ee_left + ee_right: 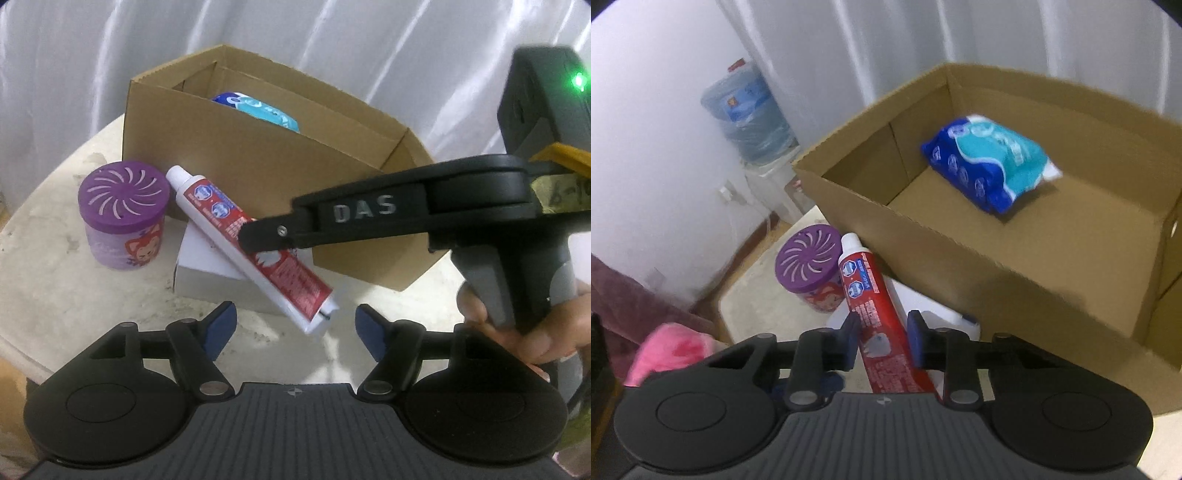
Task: Organize objects
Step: 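Close the right gripper on the red toothpaste tube, then lift the toothpaste tube with the right gripper off the white box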
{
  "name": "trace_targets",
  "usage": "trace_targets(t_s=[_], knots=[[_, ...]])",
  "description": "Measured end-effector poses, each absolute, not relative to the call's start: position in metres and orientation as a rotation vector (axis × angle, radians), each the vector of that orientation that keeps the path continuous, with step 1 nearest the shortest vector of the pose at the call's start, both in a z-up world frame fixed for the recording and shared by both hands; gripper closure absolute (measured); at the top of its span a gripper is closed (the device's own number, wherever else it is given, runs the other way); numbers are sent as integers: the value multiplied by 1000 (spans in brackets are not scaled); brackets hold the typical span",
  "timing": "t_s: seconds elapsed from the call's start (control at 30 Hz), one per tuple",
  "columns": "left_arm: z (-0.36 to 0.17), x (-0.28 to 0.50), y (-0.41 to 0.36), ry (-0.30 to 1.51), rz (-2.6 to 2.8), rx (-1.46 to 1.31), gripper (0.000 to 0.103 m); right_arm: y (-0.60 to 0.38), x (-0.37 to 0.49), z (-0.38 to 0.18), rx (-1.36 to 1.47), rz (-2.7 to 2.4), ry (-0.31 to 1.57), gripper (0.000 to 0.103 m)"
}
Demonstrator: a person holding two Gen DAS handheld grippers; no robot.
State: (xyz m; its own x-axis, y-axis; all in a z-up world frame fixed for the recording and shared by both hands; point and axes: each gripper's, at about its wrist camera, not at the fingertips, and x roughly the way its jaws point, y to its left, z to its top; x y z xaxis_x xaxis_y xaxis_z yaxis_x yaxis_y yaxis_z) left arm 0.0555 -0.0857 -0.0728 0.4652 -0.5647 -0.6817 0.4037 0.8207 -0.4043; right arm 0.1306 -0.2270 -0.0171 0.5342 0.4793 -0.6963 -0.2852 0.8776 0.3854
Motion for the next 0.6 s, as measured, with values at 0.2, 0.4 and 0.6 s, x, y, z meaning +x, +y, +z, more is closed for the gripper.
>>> trace_targets(t_s=[0.2, 0.4, 0.6], knots=[[-81, 67, -86, 943, -596, -234, 33, -240, 131, -22, 321, 447, 937, 75], [-88, 79, -80, 978, -618, -316, 44, -246, 134, -30, 427, 488, 995, 75], [-83, 73, -77, 980, -619, -287, 52, -245, 129, -32, 459, 502, 1007, 75]])
